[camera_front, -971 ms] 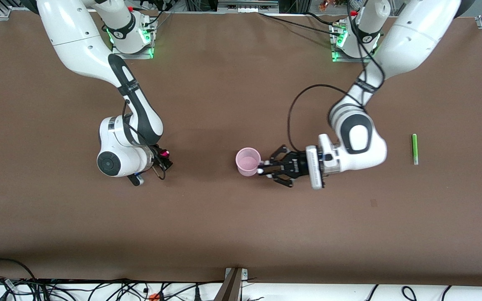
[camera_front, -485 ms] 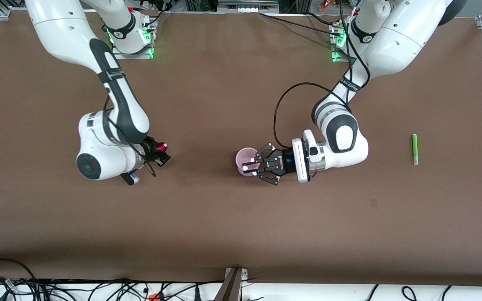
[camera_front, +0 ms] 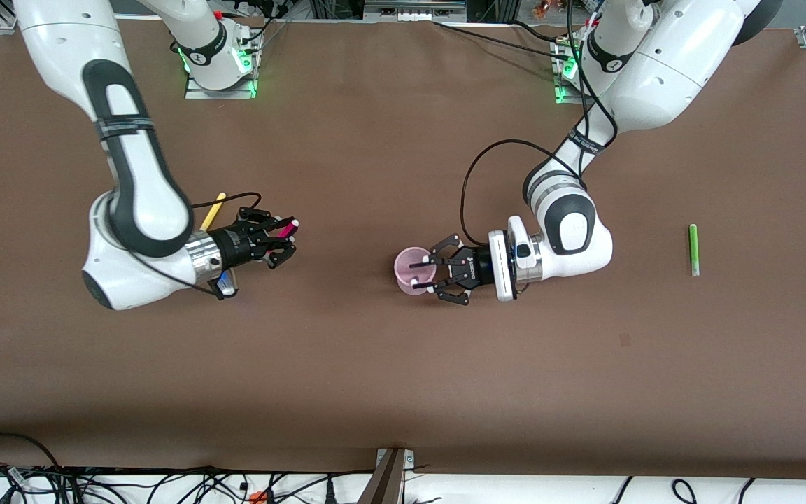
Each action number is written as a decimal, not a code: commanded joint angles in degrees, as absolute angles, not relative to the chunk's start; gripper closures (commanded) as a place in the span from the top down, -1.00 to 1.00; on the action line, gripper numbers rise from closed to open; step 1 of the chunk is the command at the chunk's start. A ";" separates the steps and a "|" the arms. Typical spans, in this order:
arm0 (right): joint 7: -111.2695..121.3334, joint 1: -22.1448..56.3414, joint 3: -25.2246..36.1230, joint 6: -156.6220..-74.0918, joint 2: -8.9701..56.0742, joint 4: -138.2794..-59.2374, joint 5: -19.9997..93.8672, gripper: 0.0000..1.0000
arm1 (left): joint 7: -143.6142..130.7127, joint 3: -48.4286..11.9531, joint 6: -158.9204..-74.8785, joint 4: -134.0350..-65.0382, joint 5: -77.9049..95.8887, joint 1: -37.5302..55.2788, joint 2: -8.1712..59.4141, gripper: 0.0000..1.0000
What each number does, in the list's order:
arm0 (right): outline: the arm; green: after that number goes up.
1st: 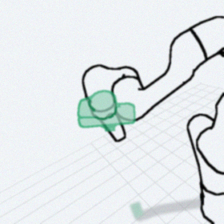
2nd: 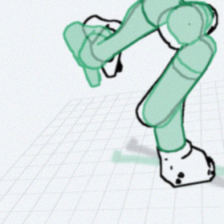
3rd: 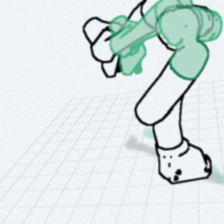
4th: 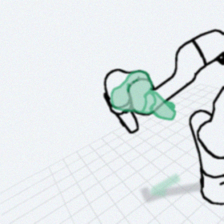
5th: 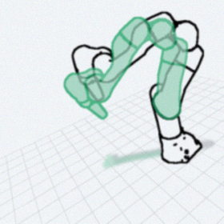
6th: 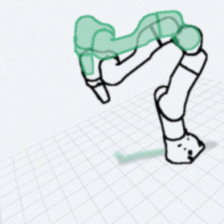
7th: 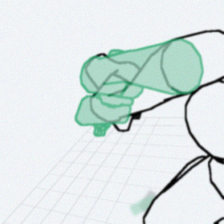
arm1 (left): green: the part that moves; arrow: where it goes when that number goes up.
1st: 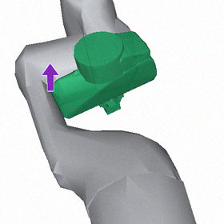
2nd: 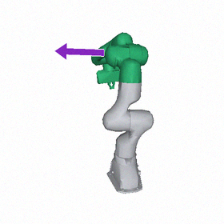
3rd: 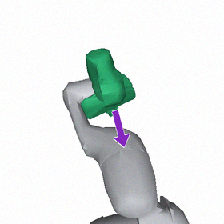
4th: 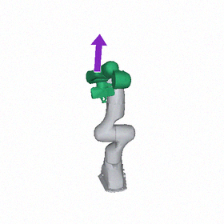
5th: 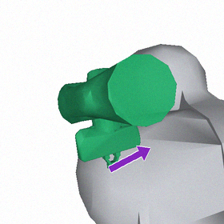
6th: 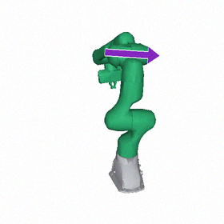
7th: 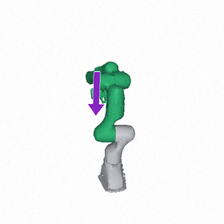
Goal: Organize pens into pink holder with both arms
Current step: 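Withdraw the left gripper while the right gripper carries the pink marker to the cup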
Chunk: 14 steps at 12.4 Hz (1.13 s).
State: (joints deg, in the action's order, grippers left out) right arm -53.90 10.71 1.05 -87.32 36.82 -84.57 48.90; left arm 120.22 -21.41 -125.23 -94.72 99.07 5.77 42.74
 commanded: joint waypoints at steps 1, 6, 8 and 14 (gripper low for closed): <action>-53.52 9.76 0.61 -84.39 36.30 -84.55 59.01 -0.61 | 117.18 -21.80 -123.31 -96.68 100.11 3.87 40.61 0.83; -53.00 9.75 0.35 -83.49 37.44 -85.17 78.89 -0.61 | 95.15 -21.62 -123.14 -96.68 84.79 0.37 34.82 0.82; -51.60 11.59 0.26 -85.24 38.93 -85.25 83.65 -0.61 | 87.57 -21.53 -119.99 -96.68 74.76 -2.10 33.75 0.82; -46.49 22.31 0.26 -98.85 40.34 -88.59 92.10 -0.61 | 53.05 -20.04 -106.19 -93.97 43.46 -7.20 28.92 0.78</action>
